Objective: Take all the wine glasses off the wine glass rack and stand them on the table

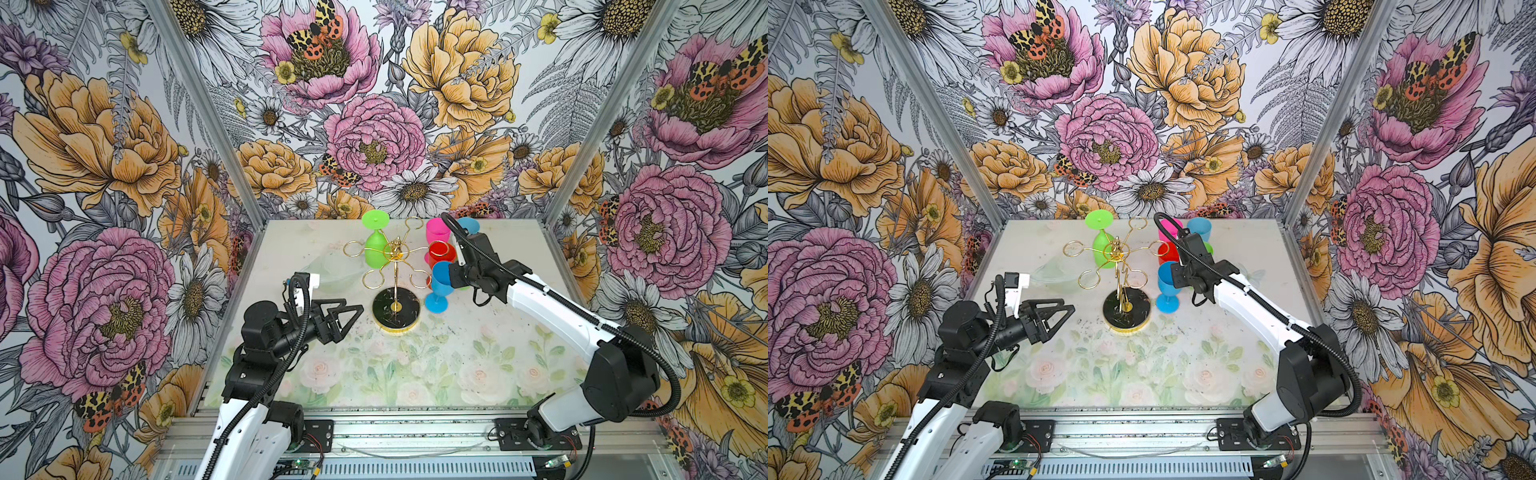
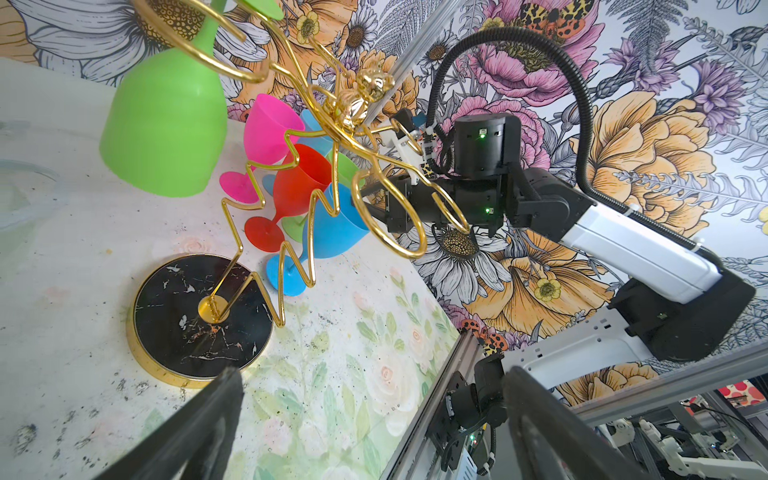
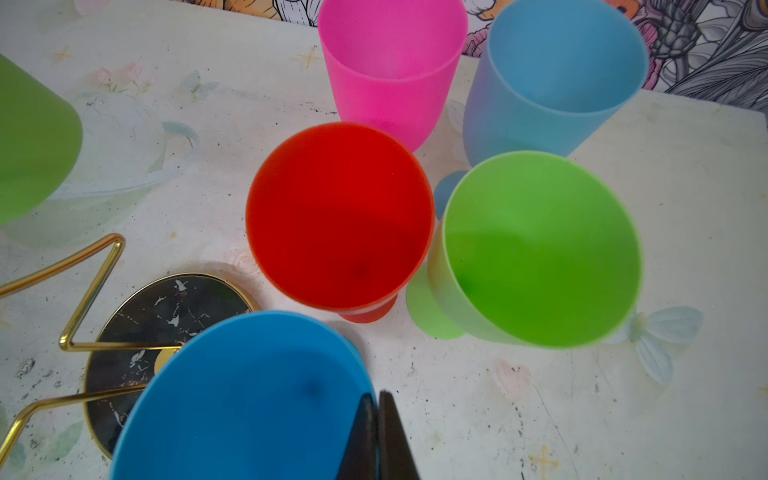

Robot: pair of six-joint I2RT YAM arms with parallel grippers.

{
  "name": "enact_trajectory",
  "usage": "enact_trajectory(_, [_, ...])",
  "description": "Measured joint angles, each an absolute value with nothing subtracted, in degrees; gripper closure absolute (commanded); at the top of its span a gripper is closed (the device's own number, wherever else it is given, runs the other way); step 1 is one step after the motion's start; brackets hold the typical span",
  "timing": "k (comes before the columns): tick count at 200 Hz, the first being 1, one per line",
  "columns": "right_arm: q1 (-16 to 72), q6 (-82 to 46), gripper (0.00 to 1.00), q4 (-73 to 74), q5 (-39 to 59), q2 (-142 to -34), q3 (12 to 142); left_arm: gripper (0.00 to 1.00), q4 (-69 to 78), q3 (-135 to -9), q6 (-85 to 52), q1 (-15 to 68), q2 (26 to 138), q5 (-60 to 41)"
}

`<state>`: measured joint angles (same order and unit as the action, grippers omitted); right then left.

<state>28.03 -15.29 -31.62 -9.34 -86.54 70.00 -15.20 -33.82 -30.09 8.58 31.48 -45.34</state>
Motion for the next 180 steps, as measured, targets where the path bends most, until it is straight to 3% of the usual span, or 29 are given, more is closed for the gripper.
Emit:
enact_trajectory(135, [28.03,-14.37,1.0,-31.42,-9.43,-86.37,68.66,0.01,-15.2,-33.82,-30.09,7.25,31.51,-45.34])
enact_trajectory(180, [28.03,-13.96,0.86,-31.4,-9.41,-86.37,68.18,0.01,-15.18,-33.82,-30.11,7.18,31.55,-45.34])
